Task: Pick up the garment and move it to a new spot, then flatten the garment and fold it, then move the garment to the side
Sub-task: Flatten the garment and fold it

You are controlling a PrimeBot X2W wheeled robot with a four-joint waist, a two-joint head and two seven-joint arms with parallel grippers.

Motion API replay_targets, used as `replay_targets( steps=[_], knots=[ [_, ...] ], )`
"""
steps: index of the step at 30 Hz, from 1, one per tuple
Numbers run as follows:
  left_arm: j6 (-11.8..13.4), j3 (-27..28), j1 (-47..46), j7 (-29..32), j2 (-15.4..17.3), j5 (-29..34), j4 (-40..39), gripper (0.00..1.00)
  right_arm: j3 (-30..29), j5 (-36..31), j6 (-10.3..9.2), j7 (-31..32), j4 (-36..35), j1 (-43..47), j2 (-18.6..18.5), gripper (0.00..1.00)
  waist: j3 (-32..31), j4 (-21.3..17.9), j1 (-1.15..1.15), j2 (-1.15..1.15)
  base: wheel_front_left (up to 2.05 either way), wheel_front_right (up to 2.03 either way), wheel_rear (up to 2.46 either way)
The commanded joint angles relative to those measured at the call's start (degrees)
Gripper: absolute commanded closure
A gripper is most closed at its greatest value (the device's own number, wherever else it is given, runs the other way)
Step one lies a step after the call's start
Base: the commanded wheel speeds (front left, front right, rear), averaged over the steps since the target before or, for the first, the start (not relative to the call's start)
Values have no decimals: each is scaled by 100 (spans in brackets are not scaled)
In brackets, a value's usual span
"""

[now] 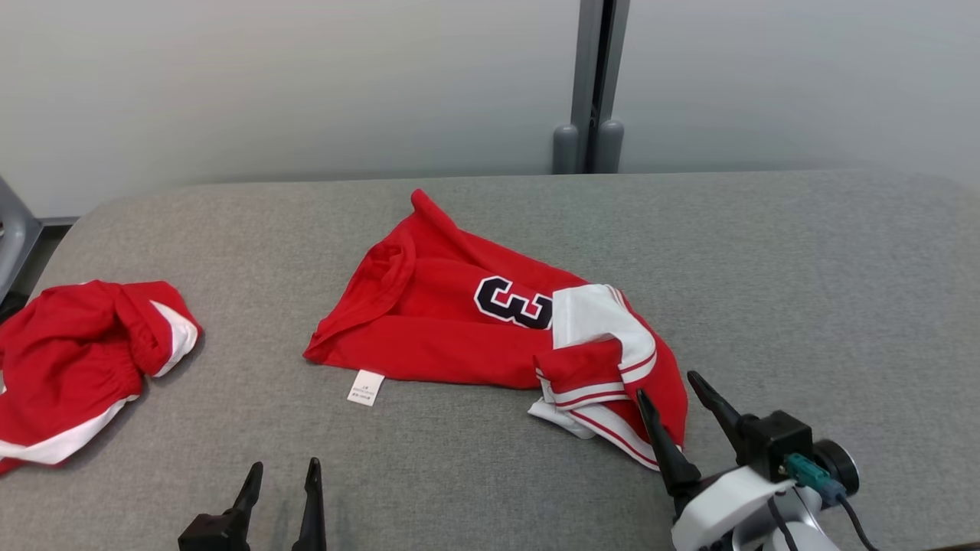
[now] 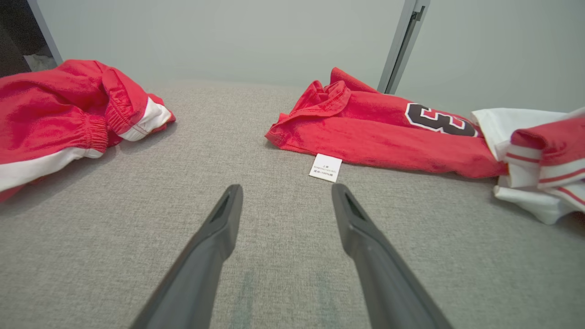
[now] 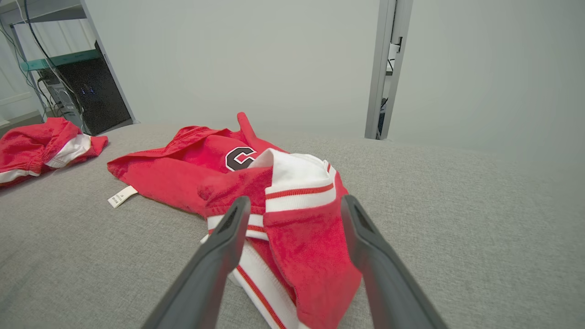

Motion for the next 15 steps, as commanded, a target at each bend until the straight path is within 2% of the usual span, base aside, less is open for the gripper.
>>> replay_targets(
  steps=[1,15],
  knots=[
    [-15,-25,-103,-3,23,-2,26,0,-8,-38,0,-30,25,-114,-34,0,75,77,0,0,0,0,0],
    [18,-387,-300,-2,20,-231,122,0,-255,-726,0,-30,699,-974,-48,0,430,456,0,0,0,0,0]
  ],
)
